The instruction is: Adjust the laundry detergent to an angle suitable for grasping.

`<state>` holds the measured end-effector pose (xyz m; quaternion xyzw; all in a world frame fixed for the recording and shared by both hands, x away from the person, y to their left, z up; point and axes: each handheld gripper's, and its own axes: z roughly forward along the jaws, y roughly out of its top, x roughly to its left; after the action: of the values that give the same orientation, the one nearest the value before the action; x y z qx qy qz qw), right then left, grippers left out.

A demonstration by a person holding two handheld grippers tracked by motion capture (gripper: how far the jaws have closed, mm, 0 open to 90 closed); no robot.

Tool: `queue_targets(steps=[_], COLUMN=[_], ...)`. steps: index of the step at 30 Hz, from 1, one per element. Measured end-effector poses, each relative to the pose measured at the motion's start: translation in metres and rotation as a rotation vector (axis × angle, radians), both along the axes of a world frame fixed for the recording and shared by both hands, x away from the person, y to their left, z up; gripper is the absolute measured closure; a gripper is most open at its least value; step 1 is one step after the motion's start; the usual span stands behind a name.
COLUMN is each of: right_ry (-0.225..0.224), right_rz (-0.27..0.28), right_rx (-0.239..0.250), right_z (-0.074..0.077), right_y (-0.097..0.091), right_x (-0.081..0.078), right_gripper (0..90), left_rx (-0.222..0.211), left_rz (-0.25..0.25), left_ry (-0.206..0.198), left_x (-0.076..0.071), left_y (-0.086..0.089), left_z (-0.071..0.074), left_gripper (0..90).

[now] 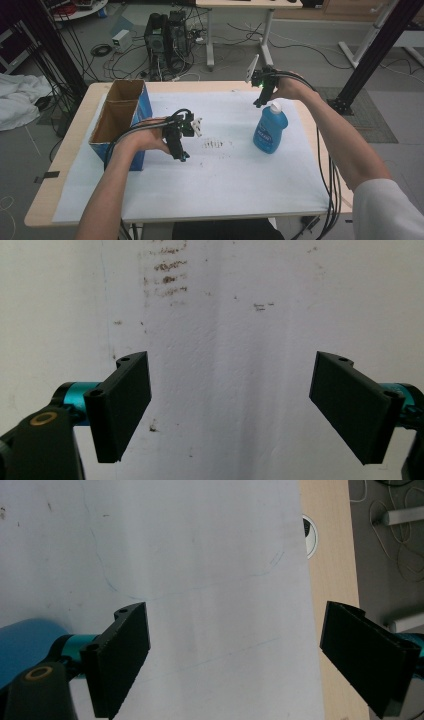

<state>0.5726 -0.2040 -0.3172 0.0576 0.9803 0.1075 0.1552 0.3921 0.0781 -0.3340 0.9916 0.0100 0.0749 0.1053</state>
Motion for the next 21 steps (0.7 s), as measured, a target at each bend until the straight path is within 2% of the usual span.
queue_targets(steps=[6, 7, 13, 15, 18, 21], right_ry=[-0.010, -0.011, -0.013, -0.016, -0.017, -0.019], right_rz=[-0.024, -0.029, -0.033, -0.033, -0.028, -0.033], right_rx=[-0.002, 0.003, 0.002, -0.008, -0.008, -0.002], right_z=[0.0042, 0.0043, 0.0056, 0.0060, 0.0062, 0.0058], right_y=[-0.0035, -0.0042, -0.0052, -0.0044, -0.0031, -0.0027], right_x=[-0.0005, -0.0010, -0.0015, -0.0020, -0.0027, -0.0031], right_gripper=[11.7, 11.7, 11.7, 11.7, 11.7, 11.7], left_rx=[-0.005, 0.009, -0.011, 0.004, -0.010, -0.002], left_rz=[0.006, 0.005, 0.001, -0.003, 0.009, 0.005], left_ry=[0.000, -0.003, -0.003, -0.005, -0.001, -0.006], left_x=[-0.0017, -0.0020, -0.0024, -0.0016, -0.0027, -0.0029], left_y=[-0.0001, -0.0005, -0.0002, 0.0004, 0.0017, 0.0022], left_z=[-0.0003, 0.0006, -0.0018, -0.0014, -0.0024, -0.0013], left_gripper=[16.9, 16.9, 16.9, 16.9, 16.9, 16.9])
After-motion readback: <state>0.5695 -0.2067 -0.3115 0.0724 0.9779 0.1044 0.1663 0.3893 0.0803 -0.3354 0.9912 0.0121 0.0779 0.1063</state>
